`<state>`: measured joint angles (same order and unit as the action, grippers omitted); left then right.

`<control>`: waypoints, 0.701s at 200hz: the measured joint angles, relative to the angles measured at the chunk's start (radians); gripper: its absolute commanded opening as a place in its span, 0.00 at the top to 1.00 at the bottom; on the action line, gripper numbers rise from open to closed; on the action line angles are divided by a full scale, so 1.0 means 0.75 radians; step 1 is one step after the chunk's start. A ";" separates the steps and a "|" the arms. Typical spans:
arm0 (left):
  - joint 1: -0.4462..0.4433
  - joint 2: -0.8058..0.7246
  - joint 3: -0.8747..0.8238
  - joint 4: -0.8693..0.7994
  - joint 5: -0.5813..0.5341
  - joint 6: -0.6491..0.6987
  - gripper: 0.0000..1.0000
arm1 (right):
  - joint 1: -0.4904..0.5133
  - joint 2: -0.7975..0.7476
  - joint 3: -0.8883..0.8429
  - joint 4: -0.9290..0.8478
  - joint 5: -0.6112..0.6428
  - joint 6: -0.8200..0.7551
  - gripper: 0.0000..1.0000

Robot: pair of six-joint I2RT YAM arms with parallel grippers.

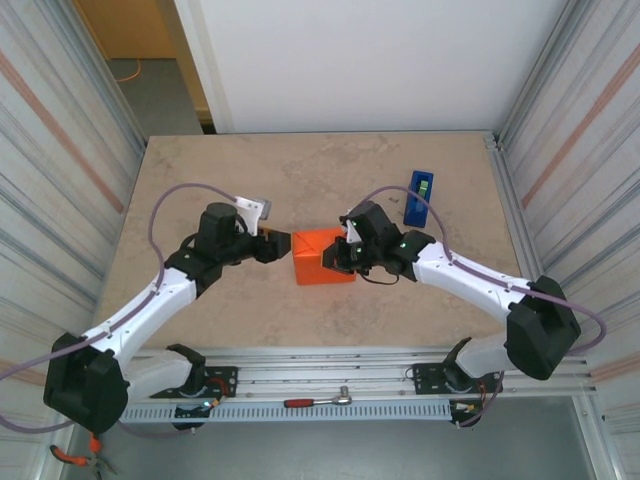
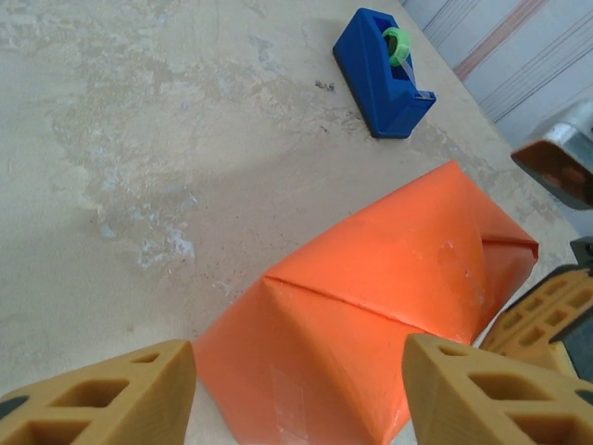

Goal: Wrap the gift box in paper
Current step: Lay the gift box flat at the center of the table.

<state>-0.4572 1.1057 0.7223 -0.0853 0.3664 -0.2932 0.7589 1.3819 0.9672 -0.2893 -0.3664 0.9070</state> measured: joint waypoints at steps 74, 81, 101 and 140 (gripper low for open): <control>-0.021 -0.172 -0.240 0.006 -0.015 -0.107 0.01 | -0.088 -0.351 -0.022 -0.201 0.071 -0.088 0.05; -0.042 -0.185 -0.261 0.006 -0.026 -0.112 0.01 | -0.103 -0.398 -0.030 -0.239 0.111 -0.114 0.01; -0.138 -0.196 -0.302 0.009 -0.075 -0.120 0.01 | -0.134 -0.476 -0.062 -0.321 0.204 -0.172 0.02; -0.287 -0.174 -0.366 0.068 -0.204 -0.141 0.01 | -0.154 -0.493 -0.207 -0.355 0.292 -0.265 0.02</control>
<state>-0.6724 0.9752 0.4477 -0.0341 0.2134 -0.3988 0.6437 1.0122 0.8120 -0.5556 -0.1474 0.7082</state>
